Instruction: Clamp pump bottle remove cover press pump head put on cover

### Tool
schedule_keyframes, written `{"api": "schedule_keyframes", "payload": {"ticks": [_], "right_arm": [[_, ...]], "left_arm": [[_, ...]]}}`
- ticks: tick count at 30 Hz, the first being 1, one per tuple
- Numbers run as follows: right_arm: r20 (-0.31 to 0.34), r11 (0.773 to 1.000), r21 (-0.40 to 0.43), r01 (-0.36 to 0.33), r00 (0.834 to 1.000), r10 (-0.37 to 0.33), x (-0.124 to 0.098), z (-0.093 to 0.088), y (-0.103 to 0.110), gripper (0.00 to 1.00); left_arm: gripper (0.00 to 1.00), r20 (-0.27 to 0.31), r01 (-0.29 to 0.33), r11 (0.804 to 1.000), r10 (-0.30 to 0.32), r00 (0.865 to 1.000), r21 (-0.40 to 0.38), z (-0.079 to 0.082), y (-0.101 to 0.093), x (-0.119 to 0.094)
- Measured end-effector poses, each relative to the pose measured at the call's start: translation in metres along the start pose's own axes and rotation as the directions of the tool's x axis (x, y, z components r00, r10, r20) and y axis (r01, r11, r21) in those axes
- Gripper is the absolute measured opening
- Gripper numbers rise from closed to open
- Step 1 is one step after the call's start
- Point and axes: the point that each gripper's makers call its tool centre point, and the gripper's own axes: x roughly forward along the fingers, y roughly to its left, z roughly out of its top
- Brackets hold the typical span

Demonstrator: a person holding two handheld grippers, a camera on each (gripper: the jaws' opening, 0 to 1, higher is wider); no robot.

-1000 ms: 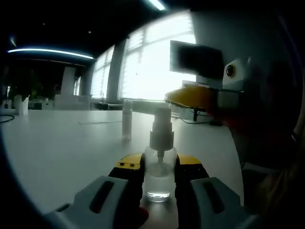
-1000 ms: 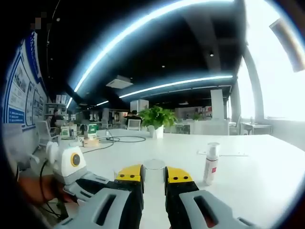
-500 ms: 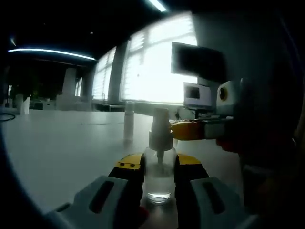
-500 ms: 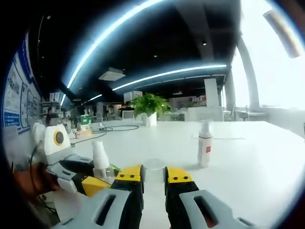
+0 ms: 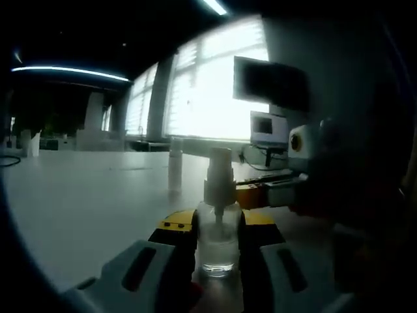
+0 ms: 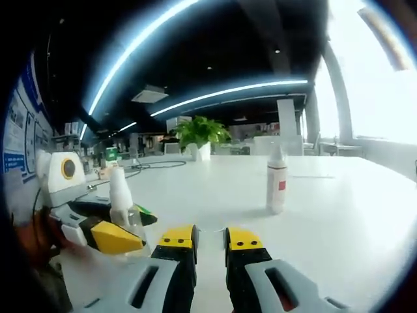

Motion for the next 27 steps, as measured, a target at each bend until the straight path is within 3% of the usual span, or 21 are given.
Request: {"api": "schedule_keyframes", "payload": {"ticks": [12,27], "right_arm": [[-0.039,0.999,-0.045,0.003,0.999,-0.005,0.009,-0.014,-0.004,0.12],[-0.054,0.998,-0.063,0.021,0.998,-0.024,0.013,-0.018,-0.012,0.12]], "left_arm": [[0.16,-0.004,0.002,1.0,-0.002,1.0,0.016,-0.001,-0.003,0.0],[0.16,-0.008,0.001,1.0,-0.001,1.0,0.021,-0.001,-0.003,0.0]]}}
